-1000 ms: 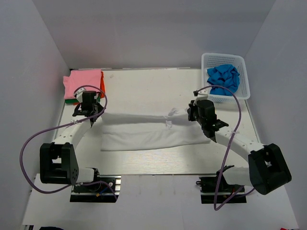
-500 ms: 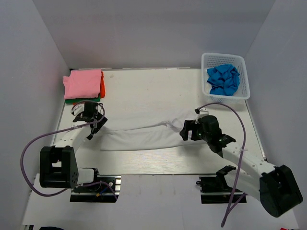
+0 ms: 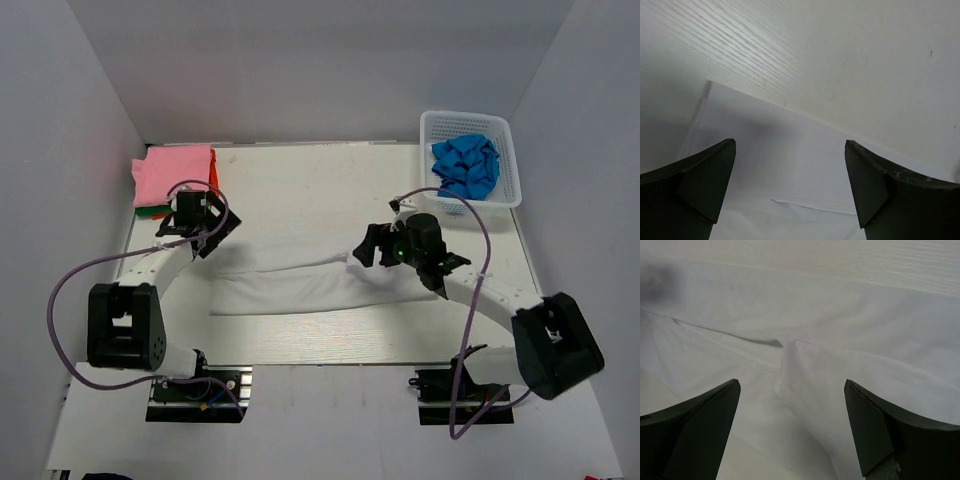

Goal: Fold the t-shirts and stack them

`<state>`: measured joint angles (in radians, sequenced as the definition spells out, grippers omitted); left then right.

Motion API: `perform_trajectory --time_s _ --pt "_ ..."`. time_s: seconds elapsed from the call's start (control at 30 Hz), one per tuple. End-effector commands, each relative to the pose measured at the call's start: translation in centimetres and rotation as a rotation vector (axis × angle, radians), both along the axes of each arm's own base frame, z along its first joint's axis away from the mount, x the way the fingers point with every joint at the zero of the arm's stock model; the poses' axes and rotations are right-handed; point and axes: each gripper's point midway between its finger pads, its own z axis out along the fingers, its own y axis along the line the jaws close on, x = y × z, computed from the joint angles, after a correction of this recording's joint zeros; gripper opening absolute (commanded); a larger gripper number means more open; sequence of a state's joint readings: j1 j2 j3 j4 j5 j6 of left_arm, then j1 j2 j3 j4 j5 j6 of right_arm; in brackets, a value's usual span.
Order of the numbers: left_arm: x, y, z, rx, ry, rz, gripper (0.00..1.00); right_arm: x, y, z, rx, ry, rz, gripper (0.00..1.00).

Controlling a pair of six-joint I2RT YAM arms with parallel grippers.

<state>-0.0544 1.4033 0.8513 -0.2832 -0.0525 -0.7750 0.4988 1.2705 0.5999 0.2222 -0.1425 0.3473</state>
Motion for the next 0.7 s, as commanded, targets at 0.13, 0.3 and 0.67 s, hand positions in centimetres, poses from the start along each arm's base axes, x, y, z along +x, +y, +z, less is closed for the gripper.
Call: perform_trajectory --time_s 0.13,0.3,0.67 --pt "0.9 -3.3 -1.9 -0.068 0.027 -0.186 1.0 -3.6 6.2 -0.6 0.244 0.107 0.265 0.9" --pt "-0.7 -2.8 -4.1 -0.038 0.098 -0.184 1.0 -4.7 5.6 -4.8 0.177 0.223 0.245 0.9" --pt "-0.8 -1.0 -4.0 0.05 0.166 -0.138 1.0 -3.6 2.9 -2.7 0.014 0.163 0.167 0.9"
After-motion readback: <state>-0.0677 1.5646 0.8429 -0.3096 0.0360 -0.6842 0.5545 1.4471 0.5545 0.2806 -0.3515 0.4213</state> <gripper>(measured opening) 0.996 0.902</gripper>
